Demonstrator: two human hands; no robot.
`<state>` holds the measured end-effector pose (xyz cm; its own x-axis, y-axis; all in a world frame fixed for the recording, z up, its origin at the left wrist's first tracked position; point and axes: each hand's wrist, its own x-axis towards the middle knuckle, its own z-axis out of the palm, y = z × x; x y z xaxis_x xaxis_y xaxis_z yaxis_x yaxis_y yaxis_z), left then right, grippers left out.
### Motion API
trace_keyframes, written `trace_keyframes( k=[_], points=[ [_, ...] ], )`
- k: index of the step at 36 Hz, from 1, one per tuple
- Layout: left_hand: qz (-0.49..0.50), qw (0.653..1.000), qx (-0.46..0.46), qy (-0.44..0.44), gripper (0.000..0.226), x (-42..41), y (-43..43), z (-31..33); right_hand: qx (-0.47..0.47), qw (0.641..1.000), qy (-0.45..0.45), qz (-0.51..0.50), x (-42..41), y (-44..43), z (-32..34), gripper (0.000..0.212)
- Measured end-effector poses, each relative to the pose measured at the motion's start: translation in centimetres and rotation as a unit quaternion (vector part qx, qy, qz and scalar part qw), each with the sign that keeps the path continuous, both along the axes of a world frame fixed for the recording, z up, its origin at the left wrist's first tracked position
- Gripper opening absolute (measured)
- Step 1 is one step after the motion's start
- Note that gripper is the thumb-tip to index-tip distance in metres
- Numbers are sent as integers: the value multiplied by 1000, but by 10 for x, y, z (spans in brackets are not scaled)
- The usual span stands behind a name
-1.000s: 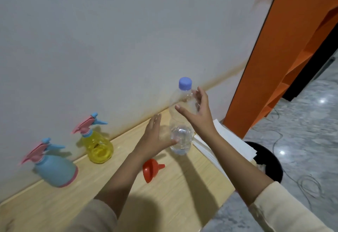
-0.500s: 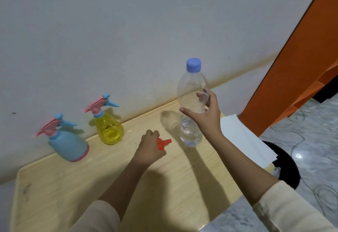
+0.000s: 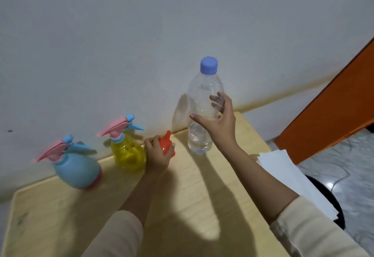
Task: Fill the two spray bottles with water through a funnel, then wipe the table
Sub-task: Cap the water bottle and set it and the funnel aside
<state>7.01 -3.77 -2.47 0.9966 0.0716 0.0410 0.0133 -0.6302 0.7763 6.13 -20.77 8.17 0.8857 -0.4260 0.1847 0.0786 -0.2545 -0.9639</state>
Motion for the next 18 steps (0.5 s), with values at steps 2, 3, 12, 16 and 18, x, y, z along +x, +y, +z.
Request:
trace_keyframes(
  k=[2, 3, 12, 16, 18],
  points=[
    [6, 1000, -2, -13, 64, 1, -1, -7, 4, 1000, 1, 7, 10, 3, -2, 87],
    [11, 1000, -6, -16, 68, 2, -2, -10, 5, 1000, 1, 10, 15, 4, -3, 86],
    [-27, 1000, 0, 7, 53, 11, 1, -24, 9, 1000, -5, 6, 34, 2, -5, 91],
    [-10, 1000, -22, 13, 54, 13, -3, -24, 2, 1000, 10, 21, 36, 0, -5, 95],
    [3, 1000, -20, 17, 56, 14, -5, -25, -5, 999, 23, 36, 35, -3, -7, 95]
  ],
)
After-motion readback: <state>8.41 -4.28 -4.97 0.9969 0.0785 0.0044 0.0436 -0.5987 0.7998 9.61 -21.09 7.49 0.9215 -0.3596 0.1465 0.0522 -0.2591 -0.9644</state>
